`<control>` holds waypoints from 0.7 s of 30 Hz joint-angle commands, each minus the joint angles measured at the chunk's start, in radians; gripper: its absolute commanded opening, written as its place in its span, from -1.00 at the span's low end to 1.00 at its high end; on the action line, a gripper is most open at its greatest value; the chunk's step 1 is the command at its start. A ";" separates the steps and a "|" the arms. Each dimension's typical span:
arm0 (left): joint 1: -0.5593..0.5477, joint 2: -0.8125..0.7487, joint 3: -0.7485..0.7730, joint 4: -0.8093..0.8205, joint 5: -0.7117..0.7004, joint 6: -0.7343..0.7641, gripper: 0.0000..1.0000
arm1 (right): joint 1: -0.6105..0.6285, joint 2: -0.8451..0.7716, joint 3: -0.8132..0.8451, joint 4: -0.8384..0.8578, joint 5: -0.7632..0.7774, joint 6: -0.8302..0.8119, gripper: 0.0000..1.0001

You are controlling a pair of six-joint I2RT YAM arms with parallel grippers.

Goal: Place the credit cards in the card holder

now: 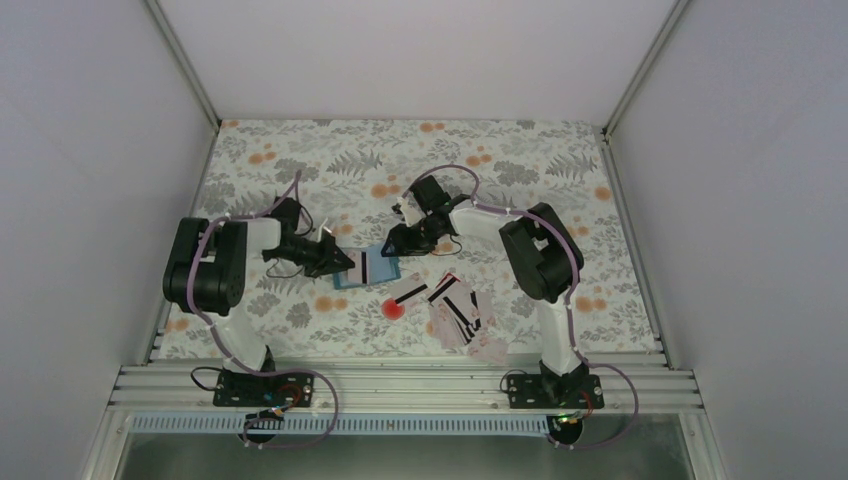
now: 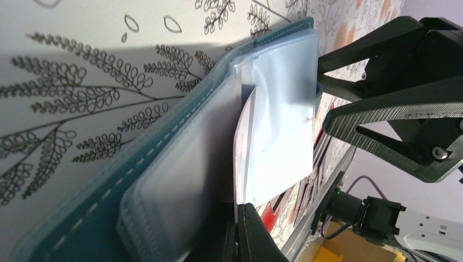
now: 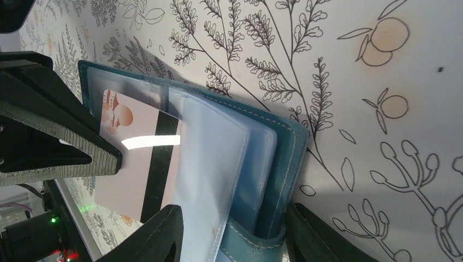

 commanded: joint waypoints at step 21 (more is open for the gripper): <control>-0.006 -0.005 -0.013 0.146 -0.020 -0.033 -0.95 | 0.016 0.107 -0.036 -0.070 0.063 -0.012 -0.02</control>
